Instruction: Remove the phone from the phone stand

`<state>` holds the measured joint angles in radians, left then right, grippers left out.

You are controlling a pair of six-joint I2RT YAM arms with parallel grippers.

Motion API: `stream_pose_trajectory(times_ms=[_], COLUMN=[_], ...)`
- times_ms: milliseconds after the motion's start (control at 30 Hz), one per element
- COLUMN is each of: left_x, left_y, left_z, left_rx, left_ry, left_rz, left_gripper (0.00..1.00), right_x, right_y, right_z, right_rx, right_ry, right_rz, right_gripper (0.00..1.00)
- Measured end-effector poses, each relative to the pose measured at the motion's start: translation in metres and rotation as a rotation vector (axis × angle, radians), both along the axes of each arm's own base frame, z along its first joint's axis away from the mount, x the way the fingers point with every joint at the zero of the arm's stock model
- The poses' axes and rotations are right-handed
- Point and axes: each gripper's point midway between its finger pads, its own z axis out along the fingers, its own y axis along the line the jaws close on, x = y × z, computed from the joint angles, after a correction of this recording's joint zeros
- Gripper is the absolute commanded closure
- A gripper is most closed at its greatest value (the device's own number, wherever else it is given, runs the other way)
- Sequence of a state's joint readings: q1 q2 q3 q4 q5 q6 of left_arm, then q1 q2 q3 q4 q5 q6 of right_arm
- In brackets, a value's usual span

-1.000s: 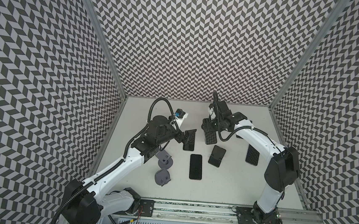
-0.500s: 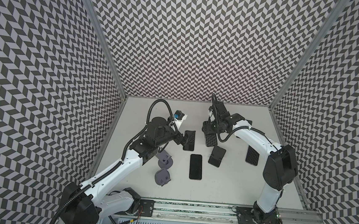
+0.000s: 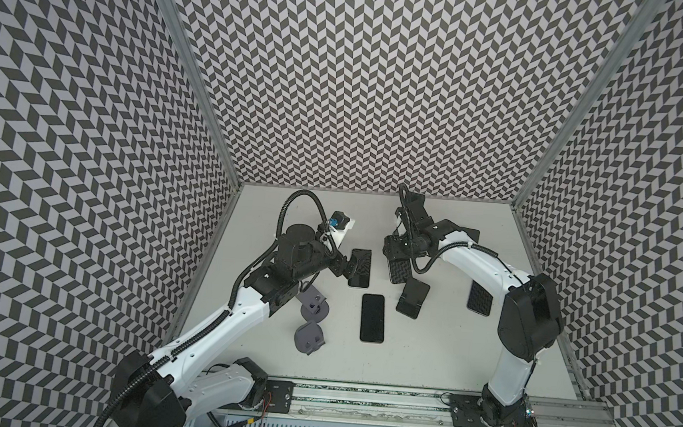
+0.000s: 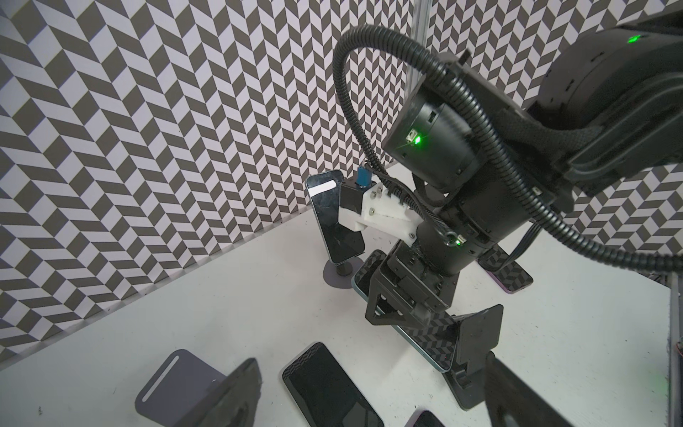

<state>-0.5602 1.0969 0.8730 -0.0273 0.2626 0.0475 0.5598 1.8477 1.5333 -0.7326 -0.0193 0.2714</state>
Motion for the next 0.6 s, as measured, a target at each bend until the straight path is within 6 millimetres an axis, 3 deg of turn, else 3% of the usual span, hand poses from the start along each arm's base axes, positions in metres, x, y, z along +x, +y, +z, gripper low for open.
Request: stream_pose_trajectory(times_ms=[600], left_x=[0.001], left_y=[0.002], left_z=[-0.002], left_rx=[0.005], left_ry=[0.002], left_rz=[0.004], left_gripper=[0.06], right_x=[-0.003], right_y=[-0.002], right_z=[-0.025], right_rx=[-0.025], right_ry=[0.048], right_rz=[-0.01], right_gripper=[0.39])
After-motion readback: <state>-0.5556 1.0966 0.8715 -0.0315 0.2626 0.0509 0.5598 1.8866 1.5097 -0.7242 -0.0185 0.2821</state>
